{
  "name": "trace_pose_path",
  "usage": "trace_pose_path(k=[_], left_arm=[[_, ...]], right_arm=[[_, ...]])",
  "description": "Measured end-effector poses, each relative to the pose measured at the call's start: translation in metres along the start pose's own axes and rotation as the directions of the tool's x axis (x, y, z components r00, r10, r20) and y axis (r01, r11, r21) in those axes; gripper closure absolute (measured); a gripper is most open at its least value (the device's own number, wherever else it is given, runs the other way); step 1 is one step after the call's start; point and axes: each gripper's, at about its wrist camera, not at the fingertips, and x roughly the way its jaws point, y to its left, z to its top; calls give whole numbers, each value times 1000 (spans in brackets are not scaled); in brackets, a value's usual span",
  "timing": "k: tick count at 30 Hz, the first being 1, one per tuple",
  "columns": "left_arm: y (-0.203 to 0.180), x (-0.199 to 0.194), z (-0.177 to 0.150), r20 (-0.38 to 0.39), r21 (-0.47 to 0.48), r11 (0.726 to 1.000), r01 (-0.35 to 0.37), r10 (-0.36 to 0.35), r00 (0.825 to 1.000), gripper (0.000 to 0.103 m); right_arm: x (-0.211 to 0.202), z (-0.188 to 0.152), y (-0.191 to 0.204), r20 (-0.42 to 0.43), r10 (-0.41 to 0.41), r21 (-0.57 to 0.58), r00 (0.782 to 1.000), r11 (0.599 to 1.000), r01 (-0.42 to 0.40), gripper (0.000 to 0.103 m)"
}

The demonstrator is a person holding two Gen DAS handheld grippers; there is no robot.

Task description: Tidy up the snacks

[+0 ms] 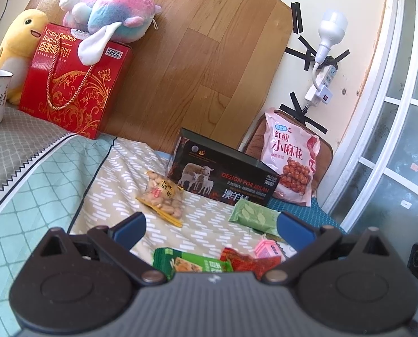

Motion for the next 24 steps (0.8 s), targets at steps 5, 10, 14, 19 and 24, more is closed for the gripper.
trace_pose_path(k=[5, 10, 14, 19, 24], left_arm=[[5, 2, 1, -12, -33, 999, 10, -11, 1000, 0], [8, 3, 1, -24, -55, 998, 10, -11, 1000, 0], [9, 4, 1, -30, -61, 998, 4, -6, 1000, 0], [13, 4, 2, -35, -84, 996, 15, -18, 999, 1], [11, -1, 1, -77, -94, 995, 28, -36, 996, 12]], right_arm=[[3, -1, 17, -4, 18, -80, 1000, 997, -18, 51], [4, -6, 42, -8, 66, -199, 998, 978, -66, 51], [-3, -7, 46, -17, 118, -210, 993, 970, -119, 51], [-25, 0, 24, 6, 142, -107, 990, 984, -141, 51], [-50, 13, -11, 67, 84, 36, 994, 996, -86, 51]])
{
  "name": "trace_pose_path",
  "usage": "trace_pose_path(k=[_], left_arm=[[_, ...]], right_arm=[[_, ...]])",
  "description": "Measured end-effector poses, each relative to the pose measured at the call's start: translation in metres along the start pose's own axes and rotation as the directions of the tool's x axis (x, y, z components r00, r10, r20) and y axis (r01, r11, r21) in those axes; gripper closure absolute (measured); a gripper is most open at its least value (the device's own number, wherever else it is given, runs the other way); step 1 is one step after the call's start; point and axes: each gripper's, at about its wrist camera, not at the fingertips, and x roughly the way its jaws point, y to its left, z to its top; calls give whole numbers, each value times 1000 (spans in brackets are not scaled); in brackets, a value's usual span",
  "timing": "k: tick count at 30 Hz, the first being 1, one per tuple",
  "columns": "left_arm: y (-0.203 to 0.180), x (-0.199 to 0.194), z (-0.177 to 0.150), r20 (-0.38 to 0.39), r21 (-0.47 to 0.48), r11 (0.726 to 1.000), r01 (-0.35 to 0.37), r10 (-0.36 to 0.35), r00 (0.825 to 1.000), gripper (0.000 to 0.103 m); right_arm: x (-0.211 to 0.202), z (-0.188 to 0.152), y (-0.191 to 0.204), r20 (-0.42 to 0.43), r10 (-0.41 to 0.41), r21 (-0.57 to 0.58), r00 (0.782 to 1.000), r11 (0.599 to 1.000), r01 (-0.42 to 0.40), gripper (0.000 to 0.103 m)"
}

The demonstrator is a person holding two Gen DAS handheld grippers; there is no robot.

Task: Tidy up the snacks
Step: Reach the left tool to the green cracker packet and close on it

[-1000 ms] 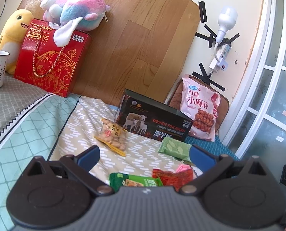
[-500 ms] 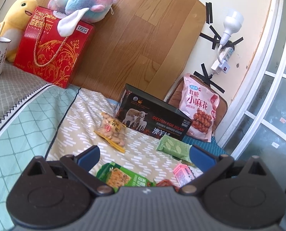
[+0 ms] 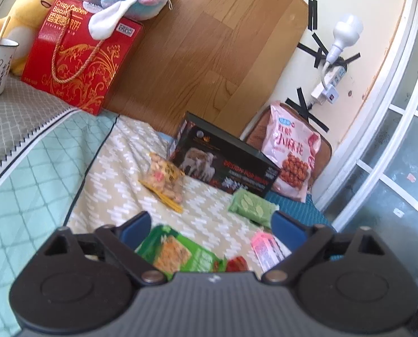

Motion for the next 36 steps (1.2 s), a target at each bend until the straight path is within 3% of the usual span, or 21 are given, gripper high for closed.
trace_pose_path(k=[2, 5, 8, 11, 15, 18, 20, 21, 24, 25, 27, 33, 36], left_arm=[[-4, -10, -5, -13, -12, 999, 43, -43, 999, 16], [-13, -25, -13, -30, 15, 998, 65, -64, 997, 18], [-12, -30, -12, -33, 42, 999, -27, 28, 999, 15], [7, -23, 0, -57, -28, 993, -117, 115, 992, 15], [27, -1, 11, -123, -64, 983, -174, 165, 979, 16], [23, 17, 7, -161, -31, 985, -167, 160, 974, 23], [14, 21, 2, -176, 12, 987, -159, 158, 972, 36], [11, 22, 0, -183, 15, 988, -151, 151, 971, 37], [10, 20, 0, -199, -25, 993, -116, 109, 974, 47], [11, 19, 1, -206, -47, 994, -97, 85, 975, 51], [13, 20, 7, -200, -85, 994, -66, 48, 979, 56], [8, 47, 20, -222, -96, 994, -50, 28, 975, 56], [5, 56, 23, -226, -63, 994, -85, 69, 972, 44]], right_arm=[[-1, 2, -4, -2, -18, 5, 1000, 1000, 18, 51], [8, 2, -2, -25, 32, 19, 999, 999, -31, 51], [23, 1, 9, -41, 35, -46, 999, 998, -37, 51], [45, 2, 17, -101, 21, -75, 995, 997, -28, 51], [70, 3, 27, -177, -8, -133, 984, 991, -16, 50], [83, 8, 28, -200, -5, -146, 980, 989, -25, 50], [93, 13, 31, -209, -26, -172, 978, 985, -10, 50], [98, 13, 31, -216, -37, -180, 976, 984, -2, 51], [97, 16, 30, -183, -67, -190, 981, 981, 31, 52], [96, 18, 29, -168, -57, -193, 984, 981, 24, 62], [94, 25, 27, -150, -57, -187, 987, 982, 28, 65], [99, 34, 8, -136, -88, -171, 987, 983, 64, 71], [98, 34, -5, -151, -88, -160, 985, 985, 64, 70]])
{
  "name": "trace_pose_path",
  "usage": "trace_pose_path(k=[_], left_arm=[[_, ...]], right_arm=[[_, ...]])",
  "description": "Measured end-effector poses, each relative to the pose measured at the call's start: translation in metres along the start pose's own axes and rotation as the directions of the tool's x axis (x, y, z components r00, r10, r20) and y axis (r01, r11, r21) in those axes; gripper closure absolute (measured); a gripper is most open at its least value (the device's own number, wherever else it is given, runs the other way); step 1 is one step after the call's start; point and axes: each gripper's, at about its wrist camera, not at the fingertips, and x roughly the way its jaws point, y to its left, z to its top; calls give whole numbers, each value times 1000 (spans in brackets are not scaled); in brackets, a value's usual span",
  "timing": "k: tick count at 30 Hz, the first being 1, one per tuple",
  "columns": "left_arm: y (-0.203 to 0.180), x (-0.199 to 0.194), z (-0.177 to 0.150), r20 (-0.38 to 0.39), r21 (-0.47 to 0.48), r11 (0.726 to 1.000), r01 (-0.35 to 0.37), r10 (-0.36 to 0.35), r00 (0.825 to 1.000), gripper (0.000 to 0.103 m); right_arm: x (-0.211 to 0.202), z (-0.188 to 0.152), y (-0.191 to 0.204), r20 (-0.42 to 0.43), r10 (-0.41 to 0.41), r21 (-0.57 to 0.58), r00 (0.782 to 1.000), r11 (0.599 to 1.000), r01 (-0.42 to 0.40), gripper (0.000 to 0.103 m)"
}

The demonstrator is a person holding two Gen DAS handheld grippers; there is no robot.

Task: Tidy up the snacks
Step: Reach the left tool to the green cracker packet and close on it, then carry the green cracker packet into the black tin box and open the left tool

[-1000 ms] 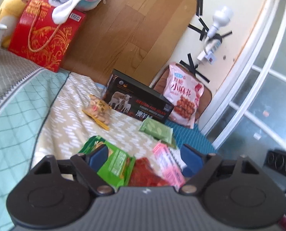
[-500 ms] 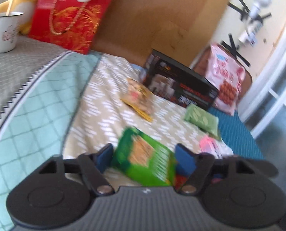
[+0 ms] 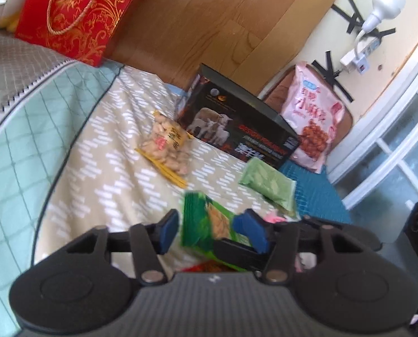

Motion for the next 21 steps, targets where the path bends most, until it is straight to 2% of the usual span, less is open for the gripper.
trace_pose_path(k=[1, 4, 5, 10, 12, 14, 15, 16, 18, 21], left_arm=[[1, 0, 2, 7, 5, 1000, -13, 13, 1000, 39], [8, -7, 8, 18, -3, 1000, -22, 23, 1000, 30], [9, -10, 10, 16, -2, 1000, -21, 21, 1000, 28], [7, -7, 12, -39, 34, 999, 2, 0, 999, 28], [4, 1, 10, -67, 46, 999, 1, 2, 998, 34], [3, 13, 7, -110, 34, 999, 30, -26, 994, 55], [2, 17, 6, -115, 32, 999, 39, -35, 993, 54], [-2, 19, 6, -106, 39, 999, 35, -30, 994, 55], [-10, 21, 14, -94, 60, 998, 29, -23, 995, 55], [-25, 23, 35, -66, 83, 994, 65, -60, 996, 55]], right_arm=[[-1, -1, -2, -4, -15, 3, 1000, 1000, 15, 69], [-9, -5, -11, -15, -31, 19, 999, 999, 31, 42], [-13, -6, -13, -16, -26, 18, 1000, 999, 27, 40], [-12, -12, -15, -82, 13, 19, 997, 1000, -11, 40], [-2, -12, -17, -117, 21, 43, 993, 999, -16, 40], [6, -10, -22, -126, 45, 77, 991, 996, -36, 45], [8, -9, -23, -121, 57, 91, 991, 995, -46, 49], [10, -7, -24, -119, 55, 99, 991, 994, -43, 58], [11, -4, -27, -104, 36, 109, 994, 994, -24, 61], [-2, 6, -39, -33, 6, 114, 999, 993, -2, 62]])
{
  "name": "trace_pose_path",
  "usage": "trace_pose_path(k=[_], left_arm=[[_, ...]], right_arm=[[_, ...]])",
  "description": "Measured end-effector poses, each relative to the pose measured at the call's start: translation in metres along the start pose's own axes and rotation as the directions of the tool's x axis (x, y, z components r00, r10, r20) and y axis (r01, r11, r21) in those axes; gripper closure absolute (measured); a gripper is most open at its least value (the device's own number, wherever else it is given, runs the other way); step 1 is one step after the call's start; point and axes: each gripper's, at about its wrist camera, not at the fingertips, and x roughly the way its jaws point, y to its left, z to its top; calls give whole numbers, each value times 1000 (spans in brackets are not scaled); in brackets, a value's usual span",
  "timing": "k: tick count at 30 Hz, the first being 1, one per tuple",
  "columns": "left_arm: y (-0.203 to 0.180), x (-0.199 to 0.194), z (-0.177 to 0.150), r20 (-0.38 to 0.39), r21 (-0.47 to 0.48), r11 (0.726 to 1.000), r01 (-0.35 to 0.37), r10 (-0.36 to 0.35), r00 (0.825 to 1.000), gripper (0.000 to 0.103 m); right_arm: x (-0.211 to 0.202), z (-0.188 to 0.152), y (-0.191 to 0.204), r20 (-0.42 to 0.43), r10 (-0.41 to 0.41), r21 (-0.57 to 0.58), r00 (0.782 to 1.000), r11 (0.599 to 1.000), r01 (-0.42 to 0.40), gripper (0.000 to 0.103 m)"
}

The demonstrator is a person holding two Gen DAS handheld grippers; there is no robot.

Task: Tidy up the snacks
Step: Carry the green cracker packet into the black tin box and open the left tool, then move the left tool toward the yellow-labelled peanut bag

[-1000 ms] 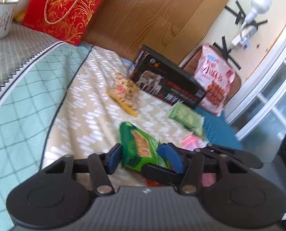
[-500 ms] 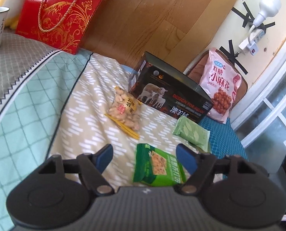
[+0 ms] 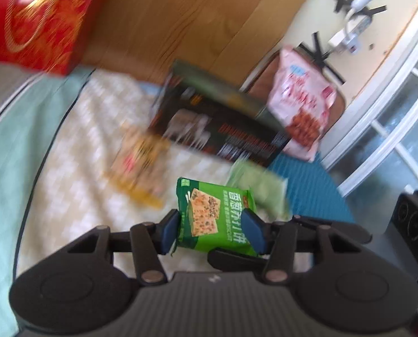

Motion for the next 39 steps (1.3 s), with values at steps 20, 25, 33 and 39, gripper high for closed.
trace_pose_path(k=[20, 25, 33, 39], left_arm=[[-65, 97, 89, 124, 92, 995, 27, -39, 992, 14], [-49, 67, 59, 84, 83, 996, 40, -47, 995, 14], [-26, 31, 0, 37, -5, 998, 57, -57, 998, 16], [-22, 28, -19, 2, -39, 997, 60, -60, 998, 16]], right_arm=[[-38, 40, -132, 182, -347, 202, 920, 929, 311, 47], [-67, 2, -131, 152, -305, 290, 940, 923, 253, 47], [-81, -41, -77, 119, -102, 299, 988, 952, 63, 47], [-60, -49, -18, 44, -31, 158, 999, 987, 23, 47]])
